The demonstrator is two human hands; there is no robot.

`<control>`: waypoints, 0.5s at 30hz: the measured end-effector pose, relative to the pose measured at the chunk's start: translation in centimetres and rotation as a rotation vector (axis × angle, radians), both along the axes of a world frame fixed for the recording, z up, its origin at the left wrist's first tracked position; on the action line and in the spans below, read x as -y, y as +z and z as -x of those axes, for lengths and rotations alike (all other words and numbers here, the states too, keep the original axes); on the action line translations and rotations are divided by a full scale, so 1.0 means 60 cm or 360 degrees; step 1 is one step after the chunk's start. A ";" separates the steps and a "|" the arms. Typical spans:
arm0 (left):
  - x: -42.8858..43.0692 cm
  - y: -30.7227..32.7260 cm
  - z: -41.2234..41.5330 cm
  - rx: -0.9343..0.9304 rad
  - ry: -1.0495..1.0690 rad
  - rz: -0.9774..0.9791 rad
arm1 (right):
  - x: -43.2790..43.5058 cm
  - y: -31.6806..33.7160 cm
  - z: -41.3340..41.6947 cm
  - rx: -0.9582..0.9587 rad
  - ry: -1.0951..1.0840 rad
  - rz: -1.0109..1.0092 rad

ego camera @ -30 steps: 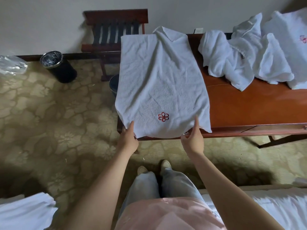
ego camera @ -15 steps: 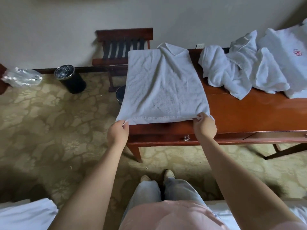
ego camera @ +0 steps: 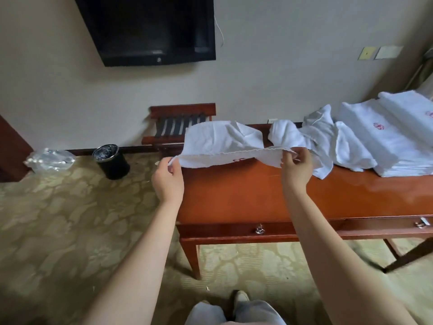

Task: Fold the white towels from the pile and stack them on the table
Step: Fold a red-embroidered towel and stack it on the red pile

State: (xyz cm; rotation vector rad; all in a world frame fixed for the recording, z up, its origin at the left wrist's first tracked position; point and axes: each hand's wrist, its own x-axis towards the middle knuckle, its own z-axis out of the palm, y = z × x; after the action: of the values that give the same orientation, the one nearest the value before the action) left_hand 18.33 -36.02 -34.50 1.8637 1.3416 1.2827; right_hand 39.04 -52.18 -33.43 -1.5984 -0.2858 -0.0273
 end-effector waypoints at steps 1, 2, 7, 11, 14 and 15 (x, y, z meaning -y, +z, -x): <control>0.003 0.013 -0.002 0.0057 0.0012 -0.0076 | 0.001 0.009 0.007 0.0022 -0.0024 -0.0107; 0.007 0.025 -0.003 0.0105 0.0025 -0.0154 | 0.002 0.016 0.013 0.0056 -0.0052 -0.0179; 0.012 0.053 -0.010 0.0282 0.0066 -0.0301 | -0.002 0.025 0.029 0.0370 -0.0031 -0.0223; -0.006 0.032 -0.017 0.0177 0.0078 -0.0285 | -0.016 0.000 0.025 0.0347 0.0029 0.0002; -0.034 0.009 -0.019 0.0099 0.0090 -0.0204 | -0.034 -0.020 0.010 0.0335 0.0025 0.0090; -0.046 0.003 -0.022 0.0088 0.0093 -0.0145 | -0.042 -0.025 0.003 0.0306 0.0029 0.0113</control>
State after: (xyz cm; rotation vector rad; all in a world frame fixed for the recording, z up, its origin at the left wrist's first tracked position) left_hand 19.67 -33.25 -34.33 1.8478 1.3383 1.4367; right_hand 38.87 -49.66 -34.91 -1.6664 -0.4546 -0.1590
